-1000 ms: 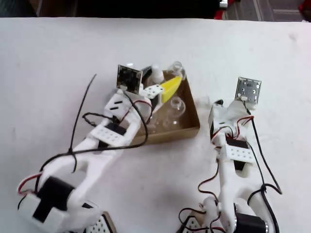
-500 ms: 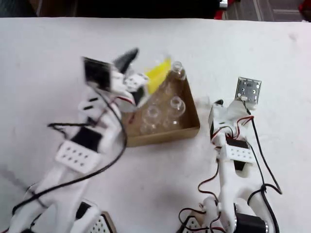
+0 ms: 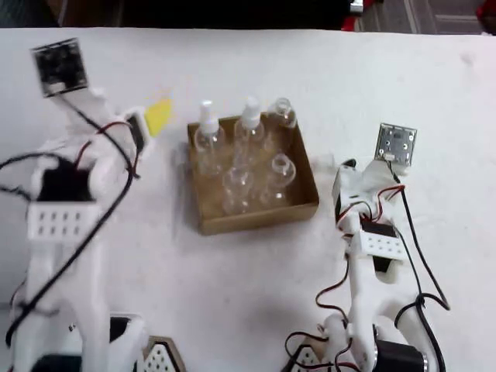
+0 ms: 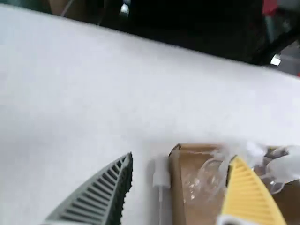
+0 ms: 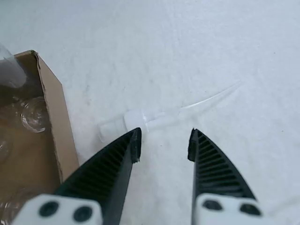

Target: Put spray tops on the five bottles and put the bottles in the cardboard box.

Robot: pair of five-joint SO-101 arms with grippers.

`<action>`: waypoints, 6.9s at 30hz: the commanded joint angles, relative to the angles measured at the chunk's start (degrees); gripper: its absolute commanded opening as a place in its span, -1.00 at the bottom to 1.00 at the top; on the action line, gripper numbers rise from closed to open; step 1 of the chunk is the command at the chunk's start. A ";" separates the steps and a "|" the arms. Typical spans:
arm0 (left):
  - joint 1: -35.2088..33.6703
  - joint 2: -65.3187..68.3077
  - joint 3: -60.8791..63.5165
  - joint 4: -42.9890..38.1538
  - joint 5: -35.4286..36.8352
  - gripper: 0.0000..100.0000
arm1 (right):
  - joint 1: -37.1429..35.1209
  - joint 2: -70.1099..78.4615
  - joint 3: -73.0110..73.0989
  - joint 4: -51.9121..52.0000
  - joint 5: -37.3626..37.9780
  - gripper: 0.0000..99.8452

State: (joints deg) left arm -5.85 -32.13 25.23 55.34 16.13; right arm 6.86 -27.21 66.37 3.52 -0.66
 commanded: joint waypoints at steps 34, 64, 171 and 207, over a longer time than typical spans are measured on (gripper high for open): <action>-0.40 67.12 -36.84 0.26 0.97 -0.41 | -1.89 -0.04 -0.53 -0.92 5.10 -0.71; -0.66 66.68 -36.92 4.40 0.53 -0.88 | -1.80 -0.04 -0.53 -0.84 5.10 -0.71; 31.16 -14.64 25.76 -66.29 -20.66 -0.96 | -1.89 -0.04 -0.53 -1.10 5.10 -0.71; 30.02 -14.46 32.35 -68.66 -17.76 -0.96 | -1.89 -0.04 -0.53 -1.10 5.10 -0.71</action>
State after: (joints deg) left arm 25.01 -46.73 58.02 -11.82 -2.42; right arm 5.63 -27.21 66.37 3.52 3.65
